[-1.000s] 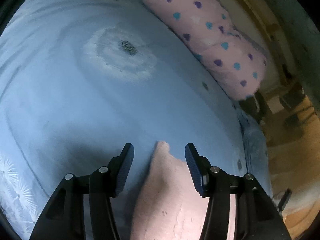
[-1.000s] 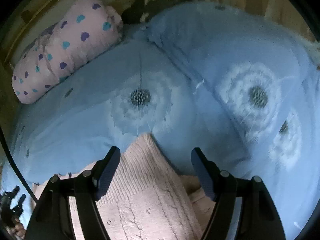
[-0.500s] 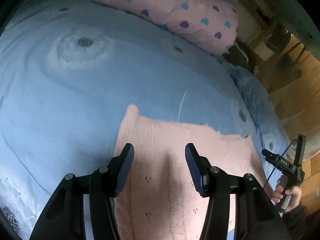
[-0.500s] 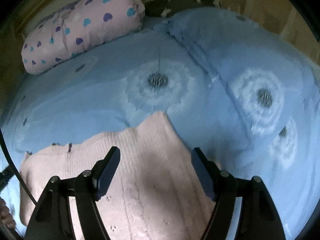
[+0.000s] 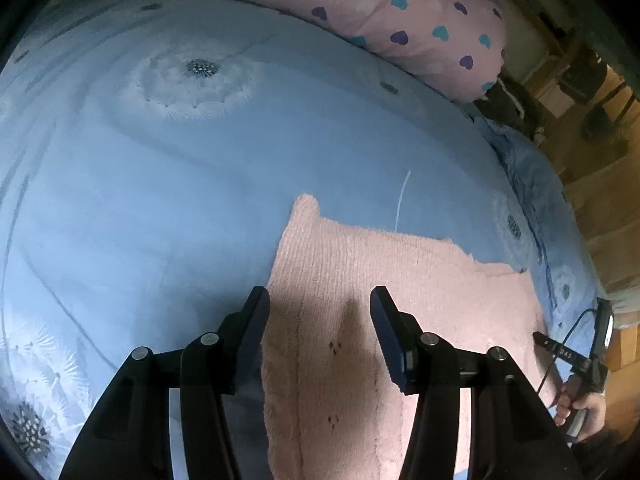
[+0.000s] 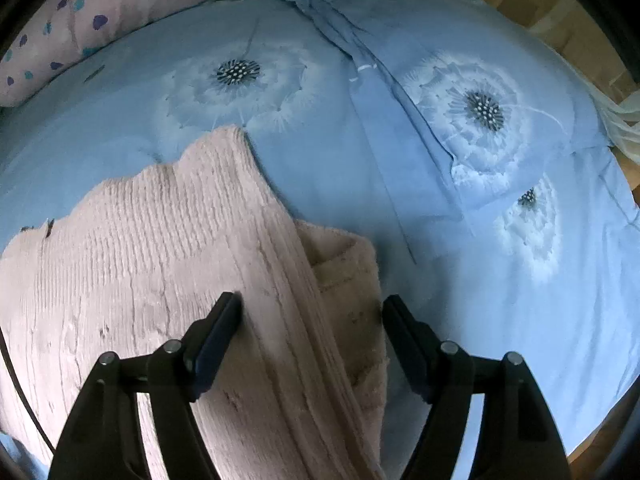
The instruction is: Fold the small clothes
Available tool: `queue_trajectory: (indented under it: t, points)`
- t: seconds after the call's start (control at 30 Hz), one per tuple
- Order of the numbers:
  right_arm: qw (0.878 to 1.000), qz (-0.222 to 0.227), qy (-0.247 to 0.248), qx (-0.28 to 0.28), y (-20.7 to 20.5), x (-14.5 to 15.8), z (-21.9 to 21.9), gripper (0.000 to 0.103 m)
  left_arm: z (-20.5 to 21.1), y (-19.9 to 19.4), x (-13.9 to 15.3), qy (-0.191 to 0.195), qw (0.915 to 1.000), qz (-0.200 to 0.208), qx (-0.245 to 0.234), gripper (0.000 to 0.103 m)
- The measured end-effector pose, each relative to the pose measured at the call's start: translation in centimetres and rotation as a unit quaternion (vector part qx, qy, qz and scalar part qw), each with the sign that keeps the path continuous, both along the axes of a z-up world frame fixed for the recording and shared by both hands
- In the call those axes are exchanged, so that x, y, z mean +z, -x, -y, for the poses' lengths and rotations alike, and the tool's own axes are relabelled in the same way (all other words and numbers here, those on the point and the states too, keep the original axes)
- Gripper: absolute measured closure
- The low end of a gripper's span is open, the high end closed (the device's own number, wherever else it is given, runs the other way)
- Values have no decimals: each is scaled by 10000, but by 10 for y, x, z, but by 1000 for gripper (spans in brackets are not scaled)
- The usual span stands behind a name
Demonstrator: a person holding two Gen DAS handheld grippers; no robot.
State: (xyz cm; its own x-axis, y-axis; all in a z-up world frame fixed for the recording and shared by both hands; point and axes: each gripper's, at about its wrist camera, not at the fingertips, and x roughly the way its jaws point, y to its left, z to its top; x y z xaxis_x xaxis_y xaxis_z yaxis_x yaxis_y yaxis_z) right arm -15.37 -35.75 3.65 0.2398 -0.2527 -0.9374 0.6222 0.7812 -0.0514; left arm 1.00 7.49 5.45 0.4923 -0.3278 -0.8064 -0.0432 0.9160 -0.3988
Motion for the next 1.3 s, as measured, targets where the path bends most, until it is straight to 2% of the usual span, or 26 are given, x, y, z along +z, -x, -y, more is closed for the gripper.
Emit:
queue_trajectory:
  t: [0.23,0.27,0.37,0.43,0.5,0.63,0.73,0.87,0.93,1.0,1.03,1.07,1.13,1.17,1.2,1.27,1.3]
  points:
    - [9994,64,337,6,18,17,-6,25,27,22,3,-320,9985,62,-437,71]
    - [9994,106,323,-18,21,21,-7,25,32,26,5,-446,9977,88,-498,71]
    - [9994,241,238,4,28,27,-6,25,49,32,6,-1148,9901,289,-749,71]
    - [9995,73,316,14,31,21,-6,25,55,31,-6,-1418,9855,58,-934,71]
    - [9990,-243,358,-59,34,8,-3,25,49,29,-26,-1323,9865,-459,-844,71]
    - [9971,-529,493,-234,58,-1,3,18,32,31,-26,-1036,9907,-633,-610,71]
    - [9966,-515,641,-97,72,3,0,17,21,39,-25,-1092,9910,-692,-355,71]
    - [9988,17,482,13,92,19,-5,19,8,54,-22,-796,9946,-671,6,71]
    - [9971,664,335,-132,112,45,-8,19,4,62,-15,-696,9960,-555,119,71]
    - [9913,1288,9,-265,128,60,-6,19,-1,72,-8,-624,9968,-433,243,71]
    - [9888,1428,-164,-403,136,60,-3,19,-5,78,-4,-513,9974,-368,341,71]
    - [9891,1333,-260,-564,140,53,1,19,-9,84,-3,-392,9979,-326,411,71]
    - [9927,801,-442,-783,140,28,9,19,-13,97,-1,-132,9978,-281,579,71]
    - [9938,391,-570,-874,138,8,11,19,-16,102,-2,44,9975,-275,644,71]
    - [9931,-83,-693,-947,140,-15,16,19,-20,108,-2,336,9969,-251,667,71]
    - [9959,52,-400,-813,141,-15,12,14,-30,117,-5,1194,9904,-208,660,68]
    - [9972,-89,-258,-694,138,-13,8,14,-38,123,-7,1623,9842,-172,684,66]
